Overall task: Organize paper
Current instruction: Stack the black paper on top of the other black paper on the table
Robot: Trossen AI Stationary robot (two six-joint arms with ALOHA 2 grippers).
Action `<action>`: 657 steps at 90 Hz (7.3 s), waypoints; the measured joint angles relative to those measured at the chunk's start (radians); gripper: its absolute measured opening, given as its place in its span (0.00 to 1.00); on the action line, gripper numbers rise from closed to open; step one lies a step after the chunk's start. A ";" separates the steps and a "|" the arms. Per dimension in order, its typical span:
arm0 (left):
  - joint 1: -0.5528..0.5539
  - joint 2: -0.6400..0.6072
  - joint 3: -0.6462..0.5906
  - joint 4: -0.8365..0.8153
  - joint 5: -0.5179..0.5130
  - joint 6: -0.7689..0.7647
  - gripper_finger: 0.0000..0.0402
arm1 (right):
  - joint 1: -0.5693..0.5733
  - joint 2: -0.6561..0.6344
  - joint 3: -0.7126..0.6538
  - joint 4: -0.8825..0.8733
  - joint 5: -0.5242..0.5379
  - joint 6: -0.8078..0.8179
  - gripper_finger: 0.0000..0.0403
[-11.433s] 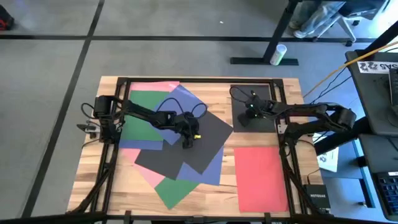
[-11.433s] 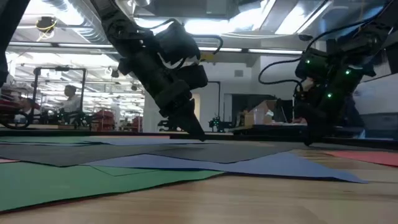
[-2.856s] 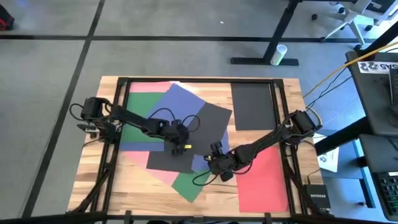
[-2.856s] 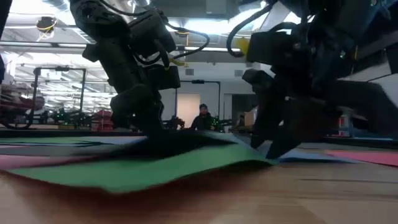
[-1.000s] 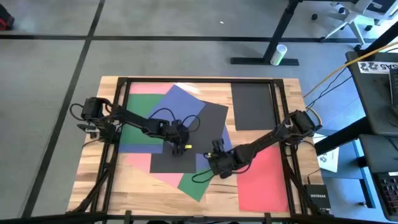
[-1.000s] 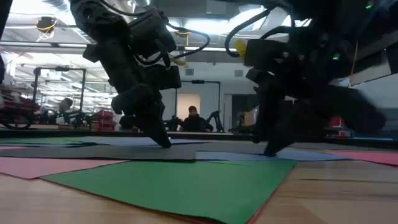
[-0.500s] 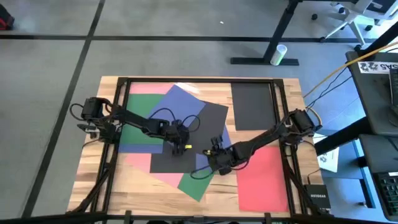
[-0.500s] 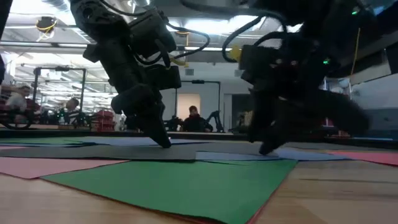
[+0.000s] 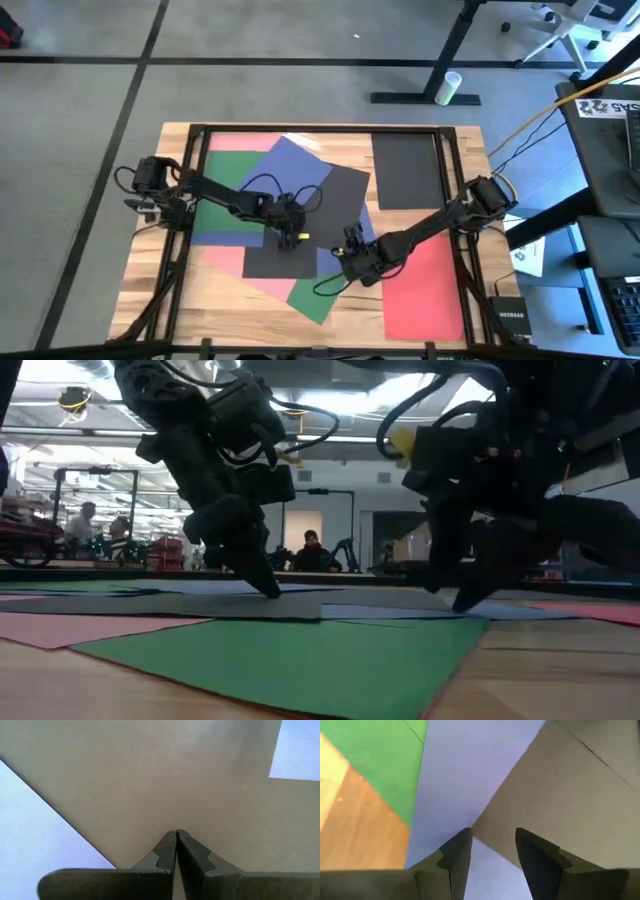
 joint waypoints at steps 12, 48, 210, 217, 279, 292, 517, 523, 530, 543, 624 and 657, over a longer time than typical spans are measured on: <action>0.000 0.000 0.000 -0.001 0.000 0.000 0.00 | 0.000 0.000 0.000 -0.001 -0.021 0.001 0.36; 0.000 -0.001 0.001 -0.011 -0.001 -0.002 0.00 | 0.000 -0.001 0.001 0.028 -0.091 0.000 0.36; -0.090 -0.022 0.000 -0.104 0.020 -0.051 0.00 | -0.022 0.008 0.000 0.124 0.006 -0.003 0.36; -0.099 -0.042 -0.001 -0.109 0.023 -0.055 0.00 | -0.022 0.008 0.000 0.124 0.016 -0.004 0.36; -0.137 -0.099 0.022 -0.128 0.018 -0.074 0.00 | -0.029 0.007 0.000 0.113 0.043 -0.014 0.36; -0.137 -0.100 0.045 -0.147 0.015 -0.058 0.00 | -0.029 0.007 0.000 0.095 0.044 -0.014 0.36; -0.175 -0.168 -0.160 0.251 -0.011 -0.082 0.00 | -0.027 0.007 0.000 0.062 0.042 0.006 0.36; -0.175 -0.197 -0.177 0.258 -0.011 -0.082 0.00 | -0.027 0.007 0.000 0.062 0.042 0.006 0.36; -0.175 -0.227 -0.211 0.297 -0.011 -0.084 0.00 | -0.027 0.007 0.000 0.061 0.042 0.006 0.36; -0.175 -0.272 -0.282 0.385 -0.011 -0.110 0.00 | -0.027 0.007 0.000 0.061 0.042 0.006 0.36; -0.174 -0.282 -0.429 0.614 0.049 -0.165 0.00 | -0.027 0.006 0.001 0.020 -0.012 -0.002 0.36; -0.174 -0.282 -0.432 0.610 0.048 -0.180 0.00 | -0.027 0.006 0.001 0.018 -0.010 -0.002 0.36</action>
